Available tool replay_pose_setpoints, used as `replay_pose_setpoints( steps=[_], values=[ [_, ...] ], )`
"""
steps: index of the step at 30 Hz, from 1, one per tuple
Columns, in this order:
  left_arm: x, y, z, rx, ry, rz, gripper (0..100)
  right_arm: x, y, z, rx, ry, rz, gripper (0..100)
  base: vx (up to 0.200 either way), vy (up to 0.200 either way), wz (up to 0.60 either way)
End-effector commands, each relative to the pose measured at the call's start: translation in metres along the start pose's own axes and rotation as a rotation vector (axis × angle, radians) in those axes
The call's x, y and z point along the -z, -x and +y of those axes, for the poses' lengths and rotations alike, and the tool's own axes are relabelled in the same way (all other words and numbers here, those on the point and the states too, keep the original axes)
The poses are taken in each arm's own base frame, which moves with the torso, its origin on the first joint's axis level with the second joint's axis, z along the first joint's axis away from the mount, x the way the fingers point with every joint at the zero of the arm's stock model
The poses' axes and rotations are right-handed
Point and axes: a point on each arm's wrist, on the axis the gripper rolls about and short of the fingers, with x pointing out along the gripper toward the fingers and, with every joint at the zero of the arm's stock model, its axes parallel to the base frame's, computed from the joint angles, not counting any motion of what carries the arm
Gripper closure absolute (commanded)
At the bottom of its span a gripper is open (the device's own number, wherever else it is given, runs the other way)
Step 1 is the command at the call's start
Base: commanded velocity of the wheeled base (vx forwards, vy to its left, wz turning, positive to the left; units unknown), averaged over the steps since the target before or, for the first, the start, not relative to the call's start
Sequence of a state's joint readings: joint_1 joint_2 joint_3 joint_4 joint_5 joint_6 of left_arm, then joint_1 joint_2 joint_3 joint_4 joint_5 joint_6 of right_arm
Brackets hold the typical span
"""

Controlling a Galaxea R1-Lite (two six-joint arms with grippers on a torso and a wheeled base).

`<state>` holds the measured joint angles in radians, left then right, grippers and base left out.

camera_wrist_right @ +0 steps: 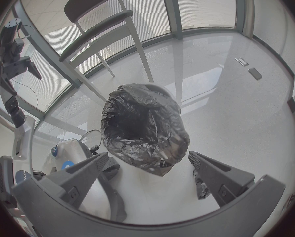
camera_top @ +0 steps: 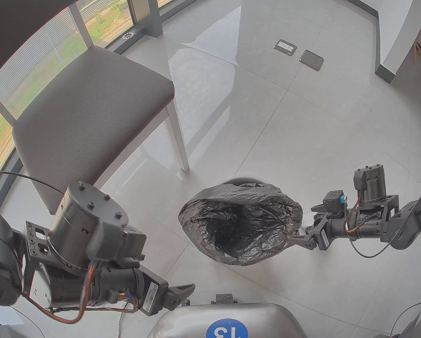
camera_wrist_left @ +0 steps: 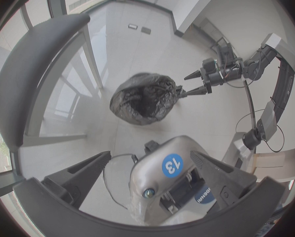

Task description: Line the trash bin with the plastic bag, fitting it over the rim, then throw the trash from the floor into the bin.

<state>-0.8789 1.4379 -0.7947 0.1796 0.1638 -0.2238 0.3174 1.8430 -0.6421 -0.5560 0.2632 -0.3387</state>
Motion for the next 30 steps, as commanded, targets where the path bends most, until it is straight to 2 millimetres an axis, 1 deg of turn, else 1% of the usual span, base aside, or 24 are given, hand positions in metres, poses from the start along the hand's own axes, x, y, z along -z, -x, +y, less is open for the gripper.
replay_pose_setpoints(
  steps=[1,5,10,12,13,14,19,26,27,30],
  values=[
    [0.014,-0.006,0.018,-0.048,-0.012,-0.041,0,-0.012,-0.016,-0.008,0.009,0.055,-0.029,0,0.000,0.000,0.00],
    [0.014,-0.003,0.026,-0.064,-0.008,-0.098,0,-0.023,-0.037,-0.007,-0.009,0.090,-0.048,0,0.000,0.000,0.00],
    [-0.004,0.004,0.032,-0.075,0.024,-0.180,0,-0.037,-0.062,-0.011,-0.014,0.158,-0.079,0,0.000,0.000,0.00],
    [-0.007,0.005,0.033,-0.078,0.030,-0.198,0,-0.039,-0.066,-0.011,-0.015,0.170,-0.085,0,0.000,0.000,0.00],
    [-0.012,0.007,0.034,-0.073,0.038,-0.232,0,-0.043,-0.074,-0.012,-0.016,0.187,-0.092,0,0.000,0.000,0.00],
    [-0.014,0.006,0.034,-0.068,0.040,-0.246,0,-0.043,-0.079,-0.012,-0.017,0.194,-0.092,0,0.000,0.000,0.00],
    [-0.020,0.007,0.033,-0.055,0.042,-0.286,0,-0.043,-0.091,-0.011,-0.029,0.220,-0.088,0,0.000,0.000,0.00],
    [-0.028,0.007,0.032,-0.043,0.042,-0.308,0,-0.047,-0.099,-0.014,-0.023,0.224,-0.102,0,0.000,0.000,0.00],
    [-0.031,0.009,0.032,-0.025,0.039,-0.318,0,-0.051,-0.100,-0.017,-0.012,0.232,-0.114,0,0.000,0.000,0.00],
    [-0.035,0.010,0.031,-0.008,0.040,-0.342,0,-0.054,-0.103,-0.020,0.000,0.256,-0.123,0,0.000,0.000,0.00]
  ],
)
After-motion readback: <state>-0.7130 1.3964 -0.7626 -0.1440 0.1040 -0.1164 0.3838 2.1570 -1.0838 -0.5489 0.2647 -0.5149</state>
